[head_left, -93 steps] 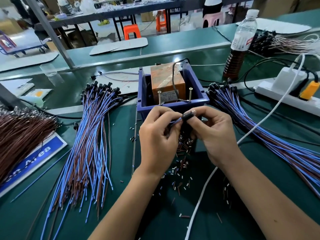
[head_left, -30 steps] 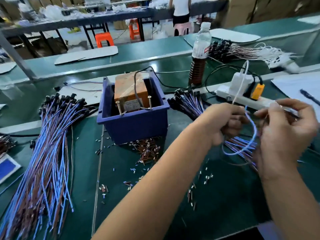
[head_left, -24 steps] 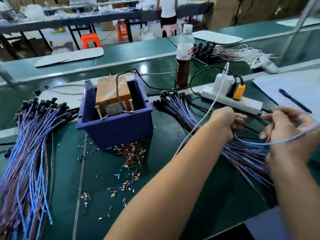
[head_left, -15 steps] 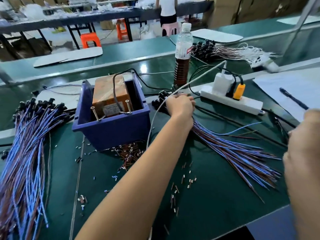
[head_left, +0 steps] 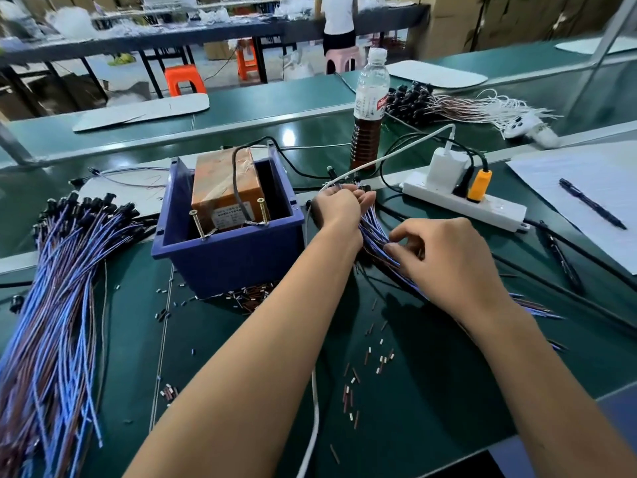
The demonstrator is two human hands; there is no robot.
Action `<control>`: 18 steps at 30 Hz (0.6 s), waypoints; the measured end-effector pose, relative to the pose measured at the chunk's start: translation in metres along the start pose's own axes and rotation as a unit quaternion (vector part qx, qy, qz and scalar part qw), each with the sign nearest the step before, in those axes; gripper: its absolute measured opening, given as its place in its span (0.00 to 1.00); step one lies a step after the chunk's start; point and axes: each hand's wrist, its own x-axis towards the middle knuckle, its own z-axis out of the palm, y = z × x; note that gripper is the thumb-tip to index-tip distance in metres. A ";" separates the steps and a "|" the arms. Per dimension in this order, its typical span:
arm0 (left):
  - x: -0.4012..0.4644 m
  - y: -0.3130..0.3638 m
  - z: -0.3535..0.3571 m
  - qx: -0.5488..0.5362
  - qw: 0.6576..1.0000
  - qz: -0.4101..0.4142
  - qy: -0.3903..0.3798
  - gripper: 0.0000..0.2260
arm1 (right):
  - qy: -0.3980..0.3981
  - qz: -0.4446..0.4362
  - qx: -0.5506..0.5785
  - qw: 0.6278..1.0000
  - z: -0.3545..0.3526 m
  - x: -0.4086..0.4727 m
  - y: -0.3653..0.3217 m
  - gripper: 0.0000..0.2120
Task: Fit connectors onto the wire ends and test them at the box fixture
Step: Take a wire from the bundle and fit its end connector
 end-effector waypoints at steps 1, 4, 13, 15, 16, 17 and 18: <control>0.002 -0.002 0.000 0.032 0.999 0.012 -0.003 0.14 | -0.011 0.008 -0.022 1.000 -0.003 0.001 0.002 0.05; 0.008 -0.005 -0.002 0.209 0.973 0.097 0.027 0.13 | -0.038 0.020 -0.063 0.997 -0.007 -0.001 0.007 0.09; 0.004 -0.019 -0.017 0.383 0.901 0.198 0.056 0.07 | -0.073 0.071 -0.047 0.994 0.014 -0.003 0.012 0.16; 0.003 -0.021 -0.017 0.388 0.898 0.204 0.048 0.04 | -0.070 0.083 -0.021 0.994 0.019 -0.005 0.013 0.12; 0.001 -0.021 -0.016 0.388 0.898 0.204 0.045 0.04 | -0.060 0.086 -0.017 0.994 0.022 -0.005 0.013 0.12; 0.000 -0.021 -0.015 0.388 0.898 0.205 0.041 0.05 | -0.049 0.090 -0.015 0.995 0.024 -0.005 0.013 0.12; 0.000 -0.020 -0.015 0.387 0.899 0.204 0.033 0.06 | -0.041 0.093 -0.014 0.995 0.025 -0.005 0.014 0.13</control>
